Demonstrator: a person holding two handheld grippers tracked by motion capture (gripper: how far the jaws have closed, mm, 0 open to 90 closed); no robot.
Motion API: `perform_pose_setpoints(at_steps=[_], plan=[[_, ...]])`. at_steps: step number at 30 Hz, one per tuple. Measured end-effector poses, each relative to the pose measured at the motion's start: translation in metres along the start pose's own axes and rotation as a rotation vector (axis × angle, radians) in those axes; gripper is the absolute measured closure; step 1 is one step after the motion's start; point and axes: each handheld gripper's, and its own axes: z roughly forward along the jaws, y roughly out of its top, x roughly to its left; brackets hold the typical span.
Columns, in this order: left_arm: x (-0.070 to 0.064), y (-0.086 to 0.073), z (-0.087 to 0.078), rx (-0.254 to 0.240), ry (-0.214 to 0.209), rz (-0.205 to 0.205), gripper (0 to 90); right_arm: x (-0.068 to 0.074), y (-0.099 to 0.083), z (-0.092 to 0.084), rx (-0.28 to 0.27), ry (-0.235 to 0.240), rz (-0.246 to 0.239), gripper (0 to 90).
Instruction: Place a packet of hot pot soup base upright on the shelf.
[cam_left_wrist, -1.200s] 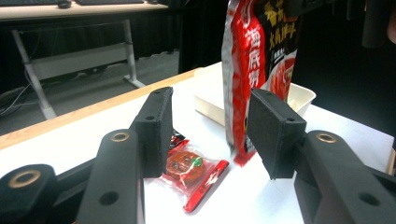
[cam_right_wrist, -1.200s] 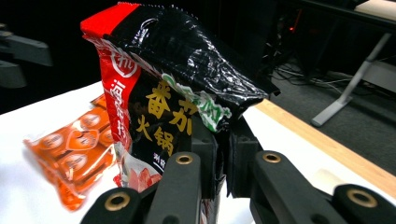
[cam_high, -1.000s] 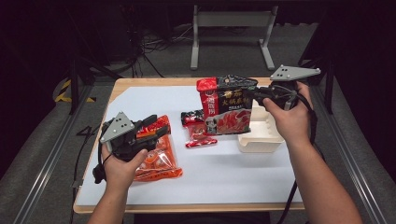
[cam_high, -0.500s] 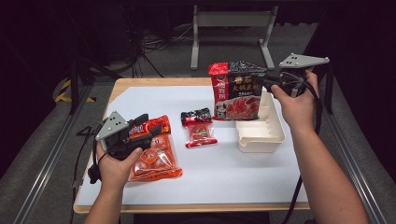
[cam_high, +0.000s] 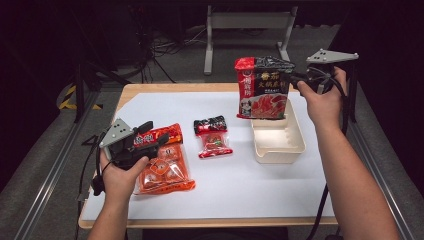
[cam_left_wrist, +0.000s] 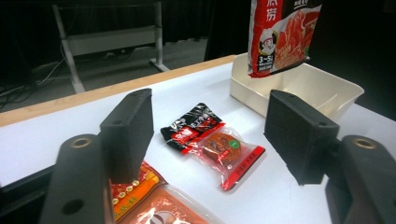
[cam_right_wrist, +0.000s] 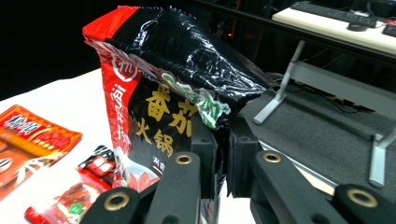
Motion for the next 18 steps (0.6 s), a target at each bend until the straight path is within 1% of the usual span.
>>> perform_pose_setpoints(at_steps=[3, 4, 5, 7, 9, 13, 14, 16, 18], plan=[[0.003, -0.002, -0.001, -0.008, 0.01, -0.001, 29.9, -0.005, 0.001, 0.001, 0.002, -0.015, -0.003, 83.8], [0.003, -0.003, -0.001, -0.007, 0.013, 0.0, 29.8, -0.007, 0.001, 0.001, 0.002, -0.02, -0.004, 83.7], [0.004, -0.003, -0.001, -0.006, 0.017, -0.008, 29.8, -0.008, 0.002, 0.002, 0.002, -0.024, -0.005, 83.7], [0.005, -0.003, -0.002, -0.005, 0.023, -0.006, 29.6, -0.012, 0.002, 0.002, -0.001, -0.033, -0.006, 83.7], [0.006, -0.002, -0.002, -0.004, 0.031, -0.01, 29.4, -0.014, 0.001, 0.003, -0.006, -0.039, 0.002, 83.7], [0.009, -0.004, -0.002, 0.005, 0.041, -0.007, 28.5, -0.022, -0.002, 0.006, -0.007, -0.038, 0.005, 83.7], [0.01, -0.004, -0.002, 0.006, 0.041, -0.01, 28.2, -0.024, -0.002, 0.007, -0.011, -0.037, 0.008, 83.7], [0.011, -0.005, -0.001, 0.009, 0.037, -0.014, 27.5, -0.027, -0.004, 0.008, -0.009, -0.048, 0.007, 83.8], [0.011, -0.005, -0.001, 0.013, 0.038, -0.009, 27.1, -0.03, -0.005, 0.009, -0.019, -0.06, 0.001, 83.8]])
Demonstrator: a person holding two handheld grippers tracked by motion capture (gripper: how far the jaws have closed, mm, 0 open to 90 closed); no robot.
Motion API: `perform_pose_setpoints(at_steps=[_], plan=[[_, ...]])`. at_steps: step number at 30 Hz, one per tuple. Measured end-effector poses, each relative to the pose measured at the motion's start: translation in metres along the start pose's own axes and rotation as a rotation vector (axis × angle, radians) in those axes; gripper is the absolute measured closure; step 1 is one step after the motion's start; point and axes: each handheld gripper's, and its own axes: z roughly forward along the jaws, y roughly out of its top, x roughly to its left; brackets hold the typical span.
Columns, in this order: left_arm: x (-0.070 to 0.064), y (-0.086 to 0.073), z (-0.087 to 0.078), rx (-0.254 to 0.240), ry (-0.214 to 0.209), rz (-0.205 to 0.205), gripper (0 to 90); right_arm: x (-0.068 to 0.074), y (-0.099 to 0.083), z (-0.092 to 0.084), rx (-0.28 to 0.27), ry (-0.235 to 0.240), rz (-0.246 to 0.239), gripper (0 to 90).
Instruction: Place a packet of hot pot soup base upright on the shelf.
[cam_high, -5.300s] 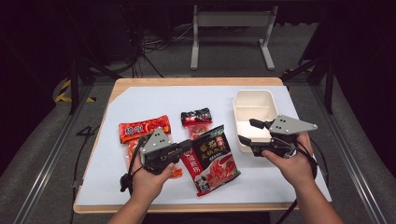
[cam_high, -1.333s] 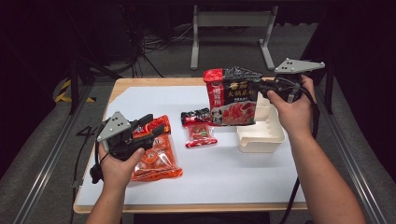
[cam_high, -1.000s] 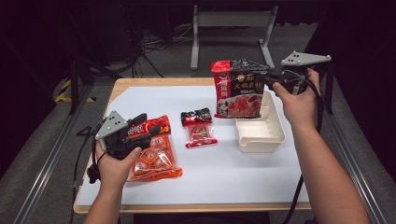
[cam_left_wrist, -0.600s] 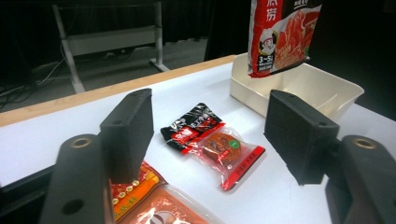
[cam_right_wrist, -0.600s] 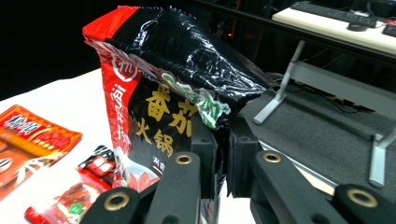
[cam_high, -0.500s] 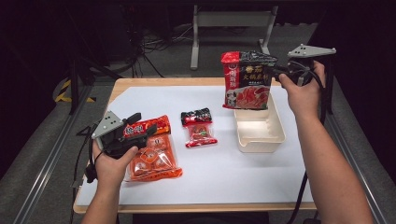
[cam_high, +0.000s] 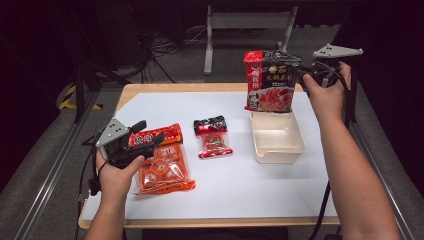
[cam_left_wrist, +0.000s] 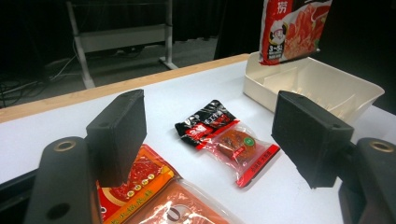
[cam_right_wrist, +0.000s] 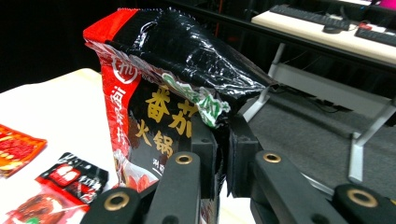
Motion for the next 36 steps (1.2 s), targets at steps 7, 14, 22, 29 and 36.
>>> perform_pose_setpoints(at_steps=[7, 14, 22, 29, 36], plan=[[0.0, -0.001, 0.002, 0.017, -0.001, -0.006, 26.6, -0.006, -0.005, 0.005, -0.014, -0.016, 0.004, 83.7], [-0.002, -0.002, 0.003, 0.012, 0.001, 0.0, 27.0, -0.012, -0.016, 0.013, -0.008, -0.031, 0.003, 83.7], [-0.005, -0.002, 0.004, 0.004, -0.004, 0.002, 27.2, -0.012, -0.033, 0.022, -0.007, -0.03, 0.017, 83.7], [-0.003, -0.002, 0.004, 0.007, 0.0, 0.003, 27.2, -0.012, -0.036, 0.023, -0.002, -0.051, -0.015, 83.5], [-0.003, -0.002, 0.005, 0.011, -0.003, 0.0, 27.1, -0.01, -0.04, 0.028, 0.013, -0.044, -0.024, 83.3]])
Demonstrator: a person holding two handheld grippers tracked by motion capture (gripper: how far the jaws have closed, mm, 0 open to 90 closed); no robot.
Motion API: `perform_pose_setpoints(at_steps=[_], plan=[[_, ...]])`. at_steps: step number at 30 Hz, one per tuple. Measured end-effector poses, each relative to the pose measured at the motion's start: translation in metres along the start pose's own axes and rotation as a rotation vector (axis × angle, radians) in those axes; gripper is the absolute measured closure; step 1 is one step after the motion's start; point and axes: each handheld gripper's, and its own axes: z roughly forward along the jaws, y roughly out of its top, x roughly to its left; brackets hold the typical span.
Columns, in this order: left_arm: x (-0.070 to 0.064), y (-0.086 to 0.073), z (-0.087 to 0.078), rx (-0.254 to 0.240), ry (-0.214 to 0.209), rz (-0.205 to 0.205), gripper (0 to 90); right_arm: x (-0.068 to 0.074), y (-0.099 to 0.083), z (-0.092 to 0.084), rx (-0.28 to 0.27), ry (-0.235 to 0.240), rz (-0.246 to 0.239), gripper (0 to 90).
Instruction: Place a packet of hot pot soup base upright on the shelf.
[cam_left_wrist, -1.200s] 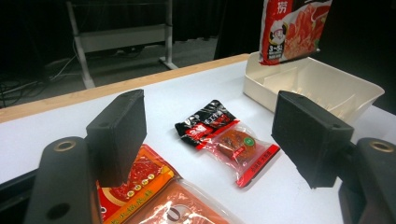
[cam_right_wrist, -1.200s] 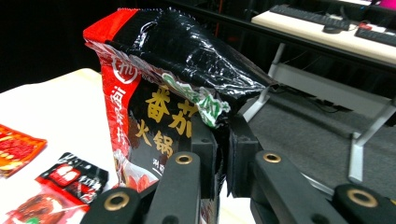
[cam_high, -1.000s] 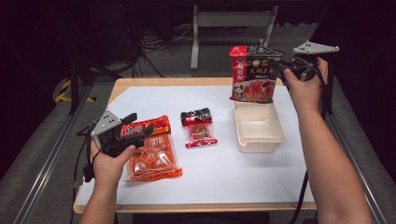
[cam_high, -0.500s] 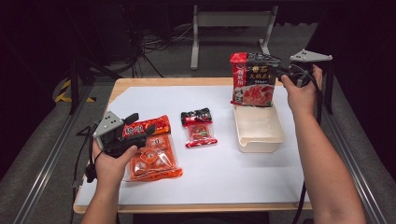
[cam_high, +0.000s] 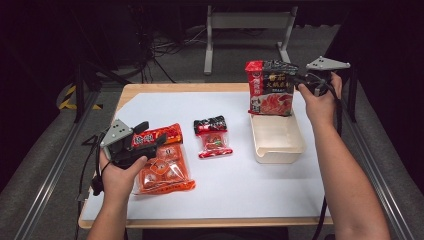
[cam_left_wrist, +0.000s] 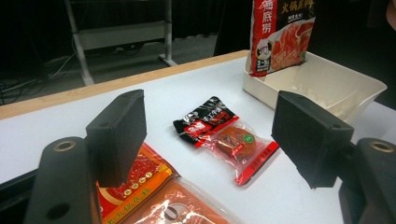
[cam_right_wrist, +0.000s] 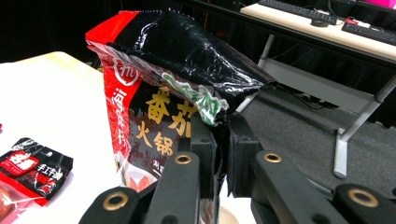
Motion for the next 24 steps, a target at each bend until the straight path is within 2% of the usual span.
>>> perform_pose_setpoints(at_steps=[17, 21, 24], plan=[[0.002, -0.001, 0.002, 0.011, 0.001, -0.005, 26.3, -0.002, -0.005, 0.0, 0.015, 0.023, 0.002, 82.3], [0.002, -0.001, 0.002, 0.012, -0.004, -0.007, 26.7, 0.002, -0.009, 0.003, 0.04, 0.033, -0.022, 81.8], [0.002, -0.001, 0.002, 0.013, -0.003, -0.008, 26.6, 0.005, -0.013, 0.005, 0.029, 0.044, -0.013, 81.4]])
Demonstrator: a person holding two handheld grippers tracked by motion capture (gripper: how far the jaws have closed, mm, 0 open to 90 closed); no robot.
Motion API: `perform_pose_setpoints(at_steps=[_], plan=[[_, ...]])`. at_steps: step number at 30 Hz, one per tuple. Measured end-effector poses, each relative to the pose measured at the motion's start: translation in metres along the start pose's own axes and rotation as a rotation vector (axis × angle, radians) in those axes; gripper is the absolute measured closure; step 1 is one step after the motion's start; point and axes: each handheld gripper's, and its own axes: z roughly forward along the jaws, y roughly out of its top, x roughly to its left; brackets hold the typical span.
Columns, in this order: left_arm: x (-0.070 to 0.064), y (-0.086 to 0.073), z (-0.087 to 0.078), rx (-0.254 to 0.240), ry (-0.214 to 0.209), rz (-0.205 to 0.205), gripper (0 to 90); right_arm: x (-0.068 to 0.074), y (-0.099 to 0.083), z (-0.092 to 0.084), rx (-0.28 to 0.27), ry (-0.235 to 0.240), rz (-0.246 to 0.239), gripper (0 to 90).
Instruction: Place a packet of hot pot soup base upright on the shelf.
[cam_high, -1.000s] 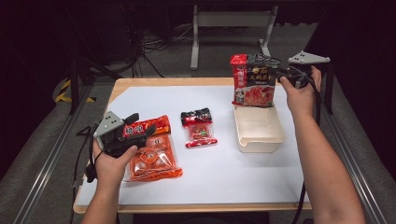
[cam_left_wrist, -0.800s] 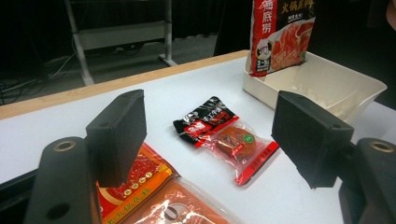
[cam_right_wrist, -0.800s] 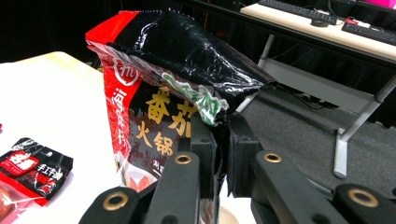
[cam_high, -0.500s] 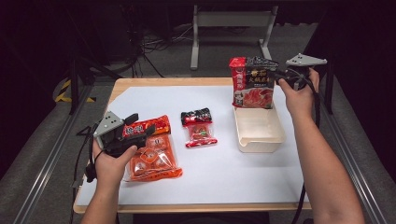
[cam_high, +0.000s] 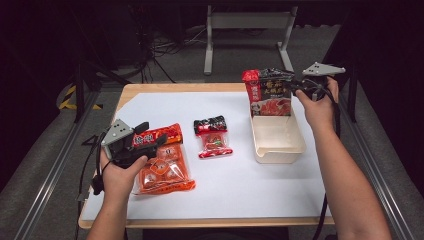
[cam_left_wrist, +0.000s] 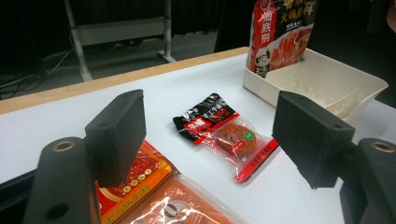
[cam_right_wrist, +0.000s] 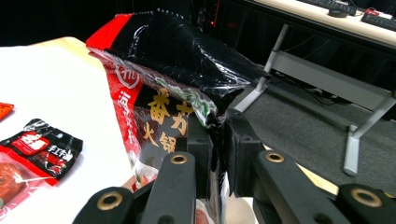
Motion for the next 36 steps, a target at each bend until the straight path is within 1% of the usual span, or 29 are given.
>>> perform_pose_setpoints(at_steps=[4, 5, 6, 8, 10, 11, 14, 16, 23, 25, 27, 28, 29, 30, 31, 32, 33, 34, 36], plan=[[0.001, 0.0, 0.0, -0.001, 0.004, -0.001, 26.1, 0.0, -0.002, 0.002, 0.017, -0.006, 0.008, 80.9], [0.001, 0.0, -0.001, -0.003, 0.005, -0.001, 25.8, 0.0, -0.005, 0.004, 0.05, -0.015, 0.005, 81.0], [0.001, 0.0, -0.001, -0.002, 0.005, -0.003, 25.7, -0.001, -0.009, 0.006, 0.066, -0.022, 0.009, 80.8], [0.001, 0.0, -0.001, 0.0, 0.007, -0.006, 25.4, -0.003, -0.016, 0.007, 0.071, -0.026, 0.034, 80.9], [0.002, -0.001, 0.0, 0.004, 0.003, -0.007, 25.4, -0.008, -0.023, 0.006, 0.059, -0.027, 0.083, 81.0], [0.002, -0.001, 0.0, 0.008, 0.003, -0.005, 25.6, -0.01, -0.026, 0.005, 0.068, -0.036, 0.094, 81.3], [0.002, -0.001, 0.002, 0.019, 0.001, -0.007, 25.4, -0.015, -0.031, 0.004, 0.12, -0.055, 0.099, 82.2], [0.002, -0.002, 0.002, 0.023, 0.0, -0.007, 25.3, -0.017, -0.033, 0.003, 0.123, -0.041, 0.121, 82.2], [0.003, -0.002, 0.002, 0.023, 0.004, -0.01, 24.3, -0.015, -0.03, 0.003, 0.141, -0.053, 0.113, 81.5], [0.005, -0.002, 0.003, 0.025, 0.004, -0.006, 23.3, -0.016, -0.03, 0.002, 0.138, -0.048, 0.116, 80.6], [0.006, -0.004, 0.004, 0.03, 0.005, 0.002, 22.3, -0.014, -0.03, 0.0, 0.14, -0.06, 0.108, 80.1], [0.007, -0.005, 0.006, 0.037, 0.001, 0.007, 21.3, -0.012, -0.028, -0.003, 0.139, -0.066, 0.095, 74.8], [0.007, -0.005, 0.006, 0.037, 0.001, 0.007, 20.7, -0.012, -0.028, -0.003, 0.139, -0.066, 0.095, 74.8], [0.008, -0.006, 0.006, 0.044, -0.01, 0.004, 20.1, -0.011, -0.026, -0.006, 0.127, -0.075, 0.092, 69.3], [0.008, -0.006, 0.006, 0.044, -0.01, 0.004, 19.4, -0.011, -0.026, -0.006, 0.127, -0.075, 0.092, 69.3], [0.009, -0.006, 0.007, 0.05, -0.018, -0.005, 19.4, -0.01, -0.026, -0.008, 0.126, -0.084, 0.084, 67.4], [0.01, -0.006, 0.007, 0.073, -0.023, -0.02, 17.9, -0.01, -0.025, -0.01, 0.122, -0.085, 0.081, 64.1], [0.01, -0.007, 0.008, 0.074, -0.019, -0.017, 17.0, -0.01, -0.025, -0.012, 0.116, -0.085, 0.084, 60.6], [0.011, -0.007, 0.008, 0.075, -0.012, -0.005, 16.4, -0.008, -0.025, -0.019, 0.115, -0.1, 0.079, 54.0]])
